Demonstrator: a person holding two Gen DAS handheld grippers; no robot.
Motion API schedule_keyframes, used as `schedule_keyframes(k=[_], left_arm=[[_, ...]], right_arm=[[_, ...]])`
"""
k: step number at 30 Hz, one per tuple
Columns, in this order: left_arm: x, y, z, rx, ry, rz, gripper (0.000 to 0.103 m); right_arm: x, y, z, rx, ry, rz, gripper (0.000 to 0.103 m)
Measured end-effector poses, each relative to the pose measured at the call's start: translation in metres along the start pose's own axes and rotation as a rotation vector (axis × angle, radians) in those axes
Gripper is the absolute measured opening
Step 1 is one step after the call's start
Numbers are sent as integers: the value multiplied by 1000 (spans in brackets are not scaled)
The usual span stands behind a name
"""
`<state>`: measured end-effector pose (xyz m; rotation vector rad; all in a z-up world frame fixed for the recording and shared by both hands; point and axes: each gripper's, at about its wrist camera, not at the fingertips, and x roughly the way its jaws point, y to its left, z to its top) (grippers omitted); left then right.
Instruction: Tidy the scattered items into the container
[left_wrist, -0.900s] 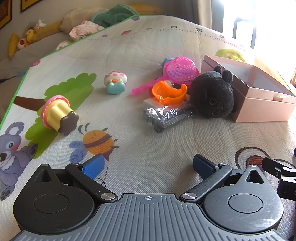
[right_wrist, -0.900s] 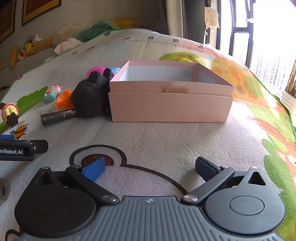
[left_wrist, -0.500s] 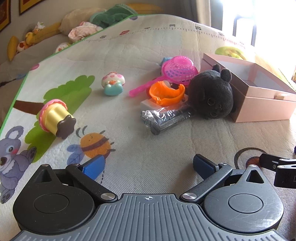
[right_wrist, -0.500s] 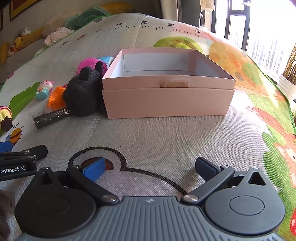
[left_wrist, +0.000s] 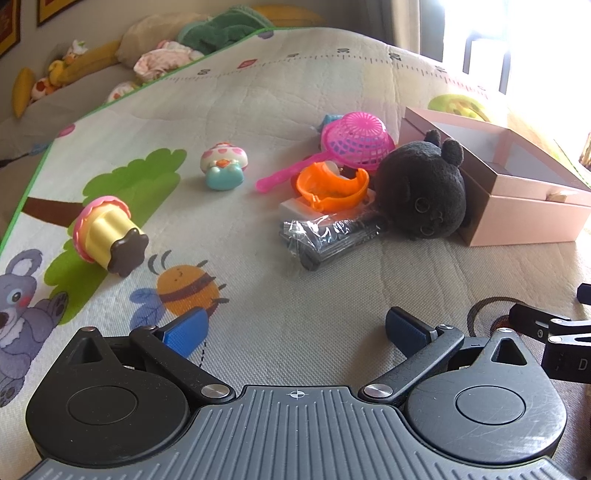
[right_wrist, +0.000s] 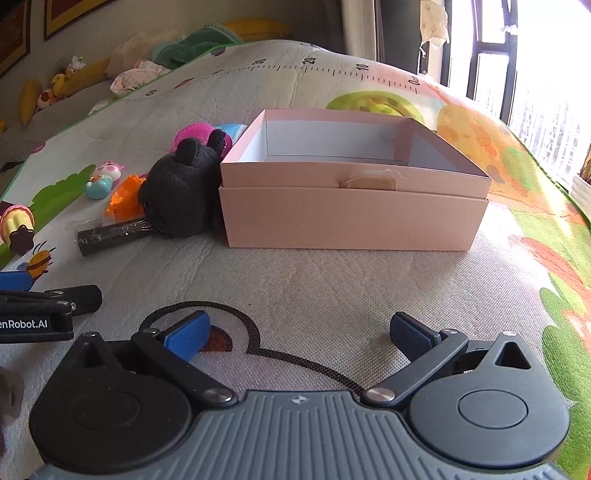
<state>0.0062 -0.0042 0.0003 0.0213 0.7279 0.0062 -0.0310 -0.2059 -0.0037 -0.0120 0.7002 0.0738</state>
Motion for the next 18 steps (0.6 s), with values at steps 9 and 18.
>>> schedule_keyframes(k=[9, 18], left_arm=[[0, 0, -1, 8, -1, 3, 103], [0, -1, 0, 9, 0, -4, 103]], right_arm=[[0, -1, -1, -1, -7, 4, 103], [0, -5, 4, -47, 41, 42, 103]])
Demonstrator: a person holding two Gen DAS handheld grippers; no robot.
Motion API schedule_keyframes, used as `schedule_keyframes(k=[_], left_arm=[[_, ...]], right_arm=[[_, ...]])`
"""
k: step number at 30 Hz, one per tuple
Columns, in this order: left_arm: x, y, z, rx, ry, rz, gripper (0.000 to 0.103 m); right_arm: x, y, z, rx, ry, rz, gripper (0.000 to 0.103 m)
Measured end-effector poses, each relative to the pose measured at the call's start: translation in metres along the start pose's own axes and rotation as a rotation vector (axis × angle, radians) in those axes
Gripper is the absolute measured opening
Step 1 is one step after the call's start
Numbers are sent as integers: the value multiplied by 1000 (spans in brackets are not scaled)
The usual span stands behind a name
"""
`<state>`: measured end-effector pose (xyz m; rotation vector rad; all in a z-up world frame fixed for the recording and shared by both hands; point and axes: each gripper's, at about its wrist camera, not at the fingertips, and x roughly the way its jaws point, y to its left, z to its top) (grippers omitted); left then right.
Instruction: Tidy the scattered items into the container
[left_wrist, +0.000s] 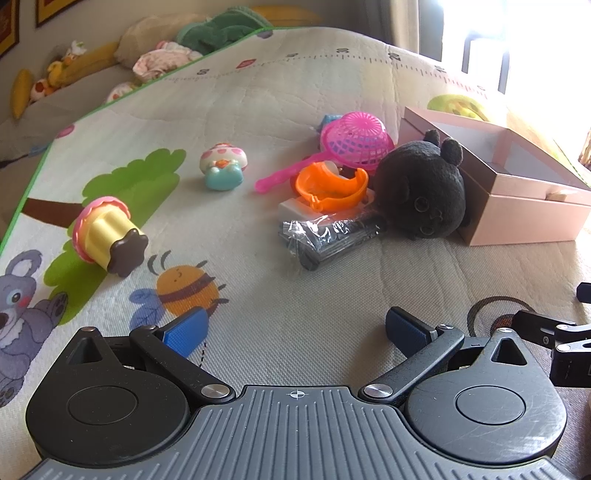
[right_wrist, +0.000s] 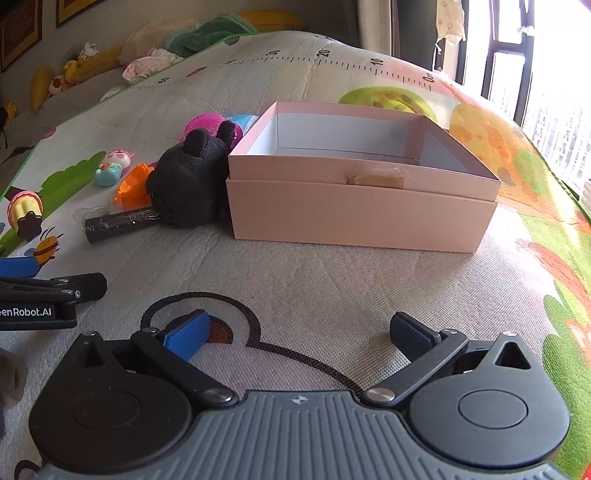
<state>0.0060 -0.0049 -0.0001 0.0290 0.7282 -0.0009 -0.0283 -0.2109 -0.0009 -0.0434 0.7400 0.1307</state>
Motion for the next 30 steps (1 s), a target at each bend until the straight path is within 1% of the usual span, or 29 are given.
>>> schedule_keyframes(k=[4, 8, 12, 13, 15, 16, 19, 23, 25, 26, 27, 28, 30], left_arm=[[5, 3, 5, 15, 8, -22, 103], [8, 4, 6, 5, 5, -15, 103], [13, 6, 11, 10, 8, -23, 103], [15, 6, 13, 18, 8, -31, 103], [20, 7, 17, 29, 6, -51, 103], [23, 7, 20, 28, 5, -62, 103], [25, 3, 21, 29, 0, -56, 103], [25, 4, 21, 22, -2, -58, 103], [22, 7, 21, 18, -6, -74, 103], [18, 11, 20, 4, -15, -95, 103], [14, 17, 19, -13, -28, -122, 103], [10, 21, 18, -16, -44, -132, 103], [2, 29, 18, -1, -81, -107, 103]], right_arm=[[0, -3, 2, -6, 16, 22, 103], [2, -3, 6, -20, 49, 34, 103], [5, -8, 12, -66, 75, 91, 103], [4, -8, 11, -61, 67, 88, 103], [1, -4, 0, -62, -5, 62, 103], [-1, -1, -2, -70, -23, 53, 103], [3, -10, 2, -41, -12, 88, 103], [6, -7, 7, -65, 3, 87, 103], [6, -8, 10, -65, 12, 90, 103], [4, -9, 12, -52, -1, 79, 103], [-2, -8, 14, -47, -47, 70, 103], [-12, -3, 18, -76, -117, 64, 103], [-28, 15, 24, -196, -239, 27, 103]])
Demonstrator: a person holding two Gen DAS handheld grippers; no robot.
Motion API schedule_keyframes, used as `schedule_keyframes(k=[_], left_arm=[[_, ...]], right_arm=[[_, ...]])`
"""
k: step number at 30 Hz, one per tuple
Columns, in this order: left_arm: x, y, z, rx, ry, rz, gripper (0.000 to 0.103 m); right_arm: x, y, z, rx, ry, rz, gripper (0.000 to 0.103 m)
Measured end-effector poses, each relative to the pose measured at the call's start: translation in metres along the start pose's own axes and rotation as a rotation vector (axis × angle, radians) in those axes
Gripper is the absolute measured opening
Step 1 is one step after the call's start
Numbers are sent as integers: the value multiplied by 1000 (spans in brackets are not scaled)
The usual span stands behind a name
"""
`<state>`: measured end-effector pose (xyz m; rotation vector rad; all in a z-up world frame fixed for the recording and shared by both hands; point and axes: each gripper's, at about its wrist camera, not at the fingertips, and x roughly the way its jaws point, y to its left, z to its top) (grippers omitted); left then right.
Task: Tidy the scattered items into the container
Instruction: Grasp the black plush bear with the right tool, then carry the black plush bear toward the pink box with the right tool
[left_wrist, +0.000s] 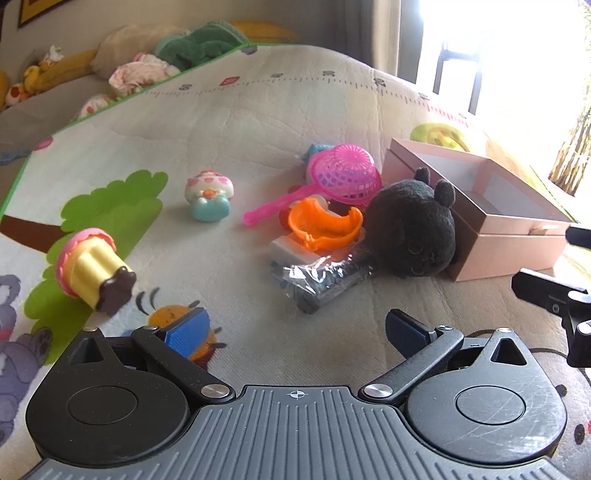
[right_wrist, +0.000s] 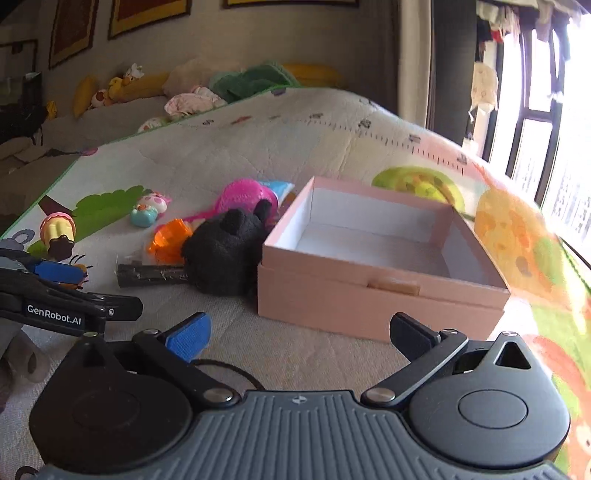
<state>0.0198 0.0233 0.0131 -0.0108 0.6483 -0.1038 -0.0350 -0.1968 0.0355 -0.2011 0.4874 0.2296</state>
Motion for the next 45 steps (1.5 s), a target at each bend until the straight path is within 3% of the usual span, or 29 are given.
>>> schedule_keyframes(k=[2, 4, 6, 10, 11, 13, 14, 17, 22, 26, 29, 31, 32, 33, 34, 38, 42, 45], left_arm=[[-9, 8, 4, 23, -31, 38, 103], [-16, 16, 7, 28, -40, 49, 103], [-22, 23, 10, 25, -47, 55, 103], [-35, 39, 15, -20, -44, 42, 103], [-37, 41, 17, -29, -48, 34, 103], [-41, 42, 19, -33, -63, 24, 103], [-41, 41, 20, -27, -67, 18, 103], [-39, 33, 21, 2, -76, -13, 103], [-28, 6, 17, 83, -43, -84, 103], [-8, -29, 14, 215, -26, -104, 103], [14, -49, 12, 293, -12, -51, 103], [24, -55, 12, 317, -10, -12, 99], [27, -55, 11, 323, -9, -4, 95], [28, -54, 11, 322, -2, -4, 82], [30, -51, 12, 317, 11, -10, 74], [26, -39, 9, 313, 15, 7, 74], [21, -19, 11, 264, 9, 78, 83], [20, -6, 14, 232, 11, 94, 86]], right_arm=[[-3, 25, 10, -168, -99, -44, 103], [9, 44, 16, -272, -124, -41, 102], [29, 61, 23, -353, -108, -16, 91], [63, 85, 32, -434, -74, -34, 91], [68, 90, 34, -452, -61, -27, 88], [78, 95, 35, -485, -28, -27, 69], [82, 97, 34, -490, -14, -35, 62], [65, 88, 34, -439, -14, -14, 56], [0, 58, 19, -316, -6, 75, 54], [-39, 14, -10, -218, 62, 75, 38], [-49, -11, -29, -177, 77, -10, 42], [-52, -25, -35, -132, 75, -44, 55], [-54, -31, -36, -97, 61, -24, 69], [-57, -34, -35, -65, 40, 9, 79], [-60, -34, -34, -48, 15, 48, 82], [-51, -4, -27, -118, -66, 169, 98], [-18, 30, -20, -197, -68, 189, 99], [0, 33, -10, -138, -37, 247, 99]])
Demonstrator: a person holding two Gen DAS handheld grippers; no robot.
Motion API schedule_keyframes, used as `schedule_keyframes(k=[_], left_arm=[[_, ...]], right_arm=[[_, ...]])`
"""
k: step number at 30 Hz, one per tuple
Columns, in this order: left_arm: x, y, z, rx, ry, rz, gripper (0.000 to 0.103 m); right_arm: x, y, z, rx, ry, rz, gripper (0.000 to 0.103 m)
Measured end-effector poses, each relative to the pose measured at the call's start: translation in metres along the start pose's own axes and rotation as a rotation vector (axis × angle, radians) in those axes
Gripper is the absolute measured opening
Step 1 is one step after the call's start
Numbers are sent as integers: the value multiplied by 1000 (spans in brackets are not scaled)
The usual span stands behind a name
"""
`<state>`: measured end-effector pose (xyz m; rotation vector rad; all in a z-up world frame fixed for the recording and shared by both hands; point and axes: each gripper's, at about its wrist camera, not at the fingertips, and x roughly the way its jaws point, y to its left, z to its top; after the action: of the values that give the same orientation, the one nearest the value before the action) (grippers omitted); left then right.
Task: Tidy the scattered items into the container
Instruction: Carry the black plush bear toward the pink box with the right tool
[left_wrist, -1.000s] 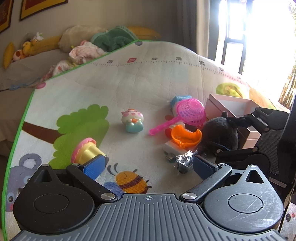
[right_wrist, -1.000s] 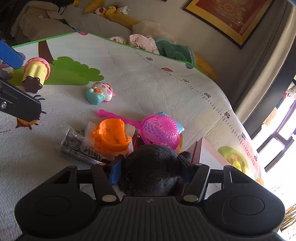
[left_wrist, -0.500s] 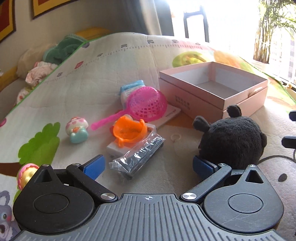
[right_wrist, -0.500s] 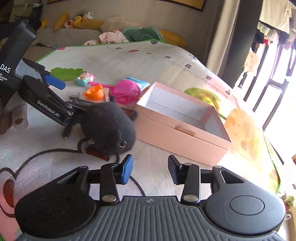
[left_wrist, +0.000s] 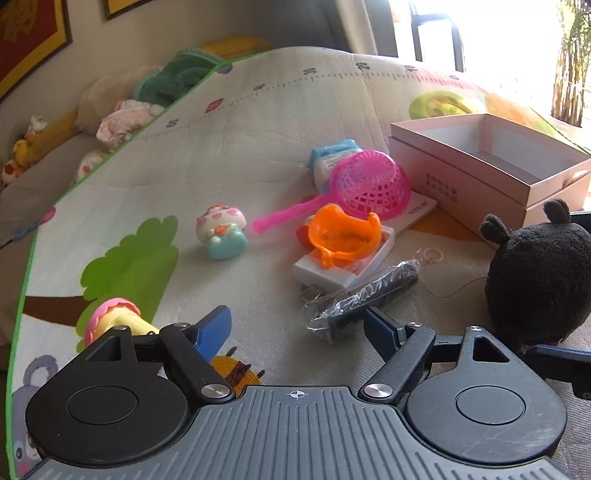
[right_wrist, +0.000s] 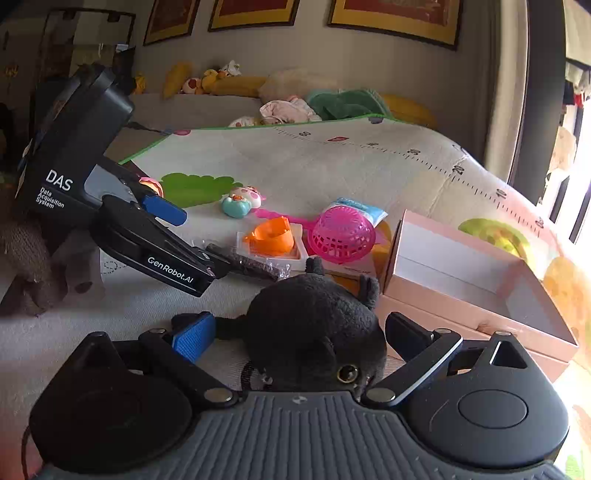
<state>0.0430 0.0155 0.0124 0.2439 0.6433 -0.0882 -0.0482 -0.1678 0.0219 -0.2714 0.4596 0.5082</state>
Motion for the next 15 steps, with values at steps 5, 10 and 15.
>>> schedule_keyframes(k=[5, 10, 15], left_arm=[[1, 13, 0, -65, 1, -53, 94], [-1, 15, -3, -74, -3, -46, 94], [0, 18, -1, -110, 13, -104, 95]], right_arm=[[15, -30, 19, 148, -19, 66, 103], [39, -45, 33, 230, 46, 100, 103], [15, -16, 11, 53, 75, 151, 103]])
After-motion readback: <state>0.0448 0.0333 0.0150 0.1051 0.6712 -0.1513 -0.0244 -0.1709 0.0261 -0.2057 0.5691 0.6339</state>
